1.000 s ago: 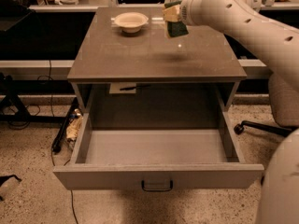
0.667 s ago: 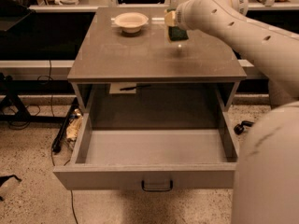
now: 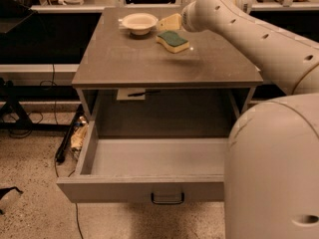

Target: Pick sponge from top drawer and place on counter

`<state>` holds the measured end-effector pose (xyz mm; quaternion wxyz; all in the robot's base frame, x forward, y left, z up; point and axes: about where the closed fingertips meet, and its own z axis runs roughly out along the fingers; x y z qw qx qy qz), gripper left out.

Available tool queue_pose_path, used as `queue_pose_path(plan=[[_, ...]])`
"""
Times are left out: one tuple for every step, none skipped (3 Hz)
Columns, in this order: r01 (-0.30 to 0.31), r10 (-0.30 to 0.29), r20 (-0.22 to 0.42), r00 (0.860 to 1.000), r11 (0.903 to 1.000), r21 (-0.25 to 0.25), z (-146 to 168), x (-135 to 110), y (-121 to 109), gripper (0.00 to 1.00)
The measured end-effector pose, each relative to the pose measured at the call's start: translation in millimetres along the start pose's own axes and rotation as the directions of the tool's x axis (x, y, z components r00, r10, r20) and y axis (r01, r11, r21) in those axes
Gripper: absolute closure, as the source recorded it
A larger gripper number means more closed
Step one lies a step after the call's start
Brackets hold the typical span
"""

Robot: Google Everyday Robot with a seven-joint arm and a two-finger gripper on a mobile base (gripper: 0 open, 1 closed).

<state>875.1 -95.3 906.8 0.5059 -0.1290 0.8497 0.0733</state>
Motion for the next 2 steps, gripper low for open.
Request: queue_pose_path(plan=[[0.015, -0.015, 0.020, 1.000, 0.9998, 0.016, -19.1, -12.2, -6.8, 0.00], [0.013, -0.018, 0.085, 0.996, 0.9982, 0.059, -64.8, -22.7, -18.7, 0.00]])
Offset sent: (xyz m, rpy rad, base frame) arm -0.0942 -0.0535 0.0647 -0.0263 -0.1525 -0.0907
